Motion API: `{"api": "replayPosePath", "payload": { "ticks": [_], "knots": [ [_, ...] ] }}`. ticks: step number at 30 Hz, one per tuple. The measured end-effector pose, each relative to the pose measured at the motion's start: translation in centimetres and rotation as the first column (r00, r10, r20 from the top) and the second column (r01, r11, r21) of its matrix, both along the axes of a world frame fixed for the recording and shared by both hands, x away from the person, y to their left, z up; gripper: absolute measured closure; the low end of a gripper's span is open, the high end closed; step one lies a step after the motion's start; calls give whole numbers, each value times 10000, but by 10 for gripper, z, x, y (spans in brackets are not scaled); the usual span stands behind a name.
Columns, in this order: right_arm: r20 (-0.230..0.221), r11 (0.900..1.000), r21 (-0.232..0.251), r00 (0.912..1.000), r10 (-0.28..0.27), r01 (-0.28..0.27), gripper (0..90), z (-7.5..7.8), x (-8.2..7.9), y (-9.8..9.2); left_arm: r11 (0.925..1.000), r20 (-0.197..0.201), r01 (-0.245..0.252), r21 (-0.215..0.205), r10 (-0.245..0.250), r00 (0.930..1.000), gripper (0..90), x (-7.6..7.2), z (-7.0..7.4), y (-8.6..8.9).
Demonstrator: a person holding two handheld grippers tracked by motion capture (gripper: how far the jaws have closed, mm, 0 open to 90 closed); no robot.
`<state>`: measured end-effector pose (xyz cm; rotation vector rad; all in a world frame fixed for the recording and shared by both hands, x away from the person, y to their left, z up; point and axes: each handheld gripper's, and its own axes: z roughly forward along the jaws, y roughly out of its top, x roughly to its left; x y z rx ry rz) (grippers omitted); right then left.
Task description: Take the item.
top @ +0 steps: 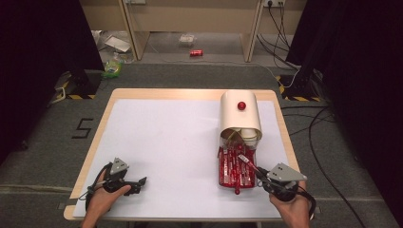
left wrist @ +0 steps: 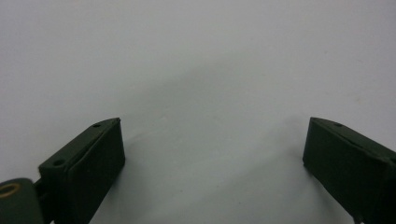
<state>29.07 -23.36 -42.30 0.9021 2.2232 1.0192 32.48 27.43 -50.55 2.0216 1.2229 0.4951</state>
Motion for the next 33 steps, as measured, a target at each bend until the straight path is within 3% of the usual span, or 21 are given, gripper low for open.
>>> {"api": "replayPosePath", "payload": {
  "ticks": [16, 33],
  "knots": [
    [229, 9928, 579, 9940, -1067, 1052, 829, 1, -17, -43, 10000, 3, 4, 2, -4, 10000, 48, 0, 0, 0],
    [65, 9869, 231, 9871, -1599, 1597, 829, -12, -10, -56, 10000, -2, 2, 9, -2, 10000, 48, 0, 0, 0]
  ]
}}
